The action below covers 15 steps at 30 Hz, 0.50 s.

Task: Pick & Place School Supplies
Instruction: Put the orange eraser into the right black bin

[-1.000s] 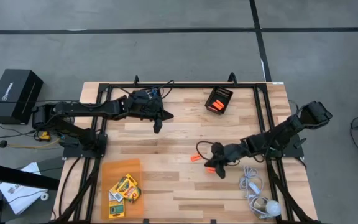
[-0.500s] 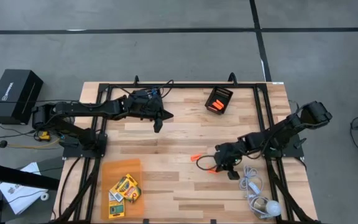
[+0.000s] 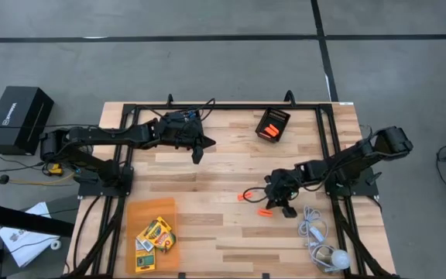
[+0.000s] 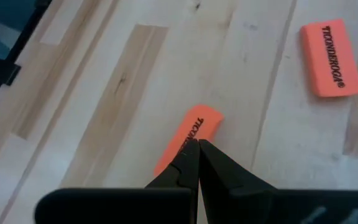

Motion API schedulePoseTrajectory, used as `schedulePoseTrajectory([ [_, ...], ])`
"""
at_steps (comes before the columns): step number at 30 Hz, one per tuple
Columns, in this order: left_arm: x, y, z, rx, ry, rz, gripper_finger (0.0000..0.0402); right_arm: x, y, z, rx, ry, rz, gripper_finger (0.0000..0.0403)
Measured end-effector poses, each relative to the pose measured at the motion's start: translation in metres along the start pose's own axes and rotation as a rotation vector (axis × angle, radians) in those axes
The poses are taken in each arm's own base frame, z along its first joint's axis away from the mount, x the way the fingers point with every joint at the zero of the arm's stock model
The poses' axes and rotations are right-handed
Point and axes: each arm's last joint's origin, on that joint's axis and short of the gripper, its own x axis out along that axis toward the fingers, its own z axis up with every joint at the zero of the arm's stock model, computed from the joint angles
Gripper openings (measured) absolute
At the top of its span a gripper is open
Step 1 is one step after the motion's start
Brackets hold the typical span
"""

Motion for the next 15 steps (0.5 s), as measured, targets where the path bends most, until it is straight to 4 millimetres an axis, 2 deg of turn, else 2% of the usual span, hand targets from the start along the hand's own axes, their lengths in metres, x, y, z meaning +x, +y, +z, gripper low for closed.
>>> schedulePoseTrajectory([
  [5, 0.000, 0.002, 0.001, -0.004, -0.001, 0.008, 0.0003, 0.016, -0.002, -0.004, 0.005, 0.029, 0.060, 0.0000],
  [15, 0.000, 0.003, 0.000, -0.006, 0.006, 0.011, 0.0003, 0.033, -0.009, 0.010, 0.001, 0.036, 0.096, 0.0000],
])
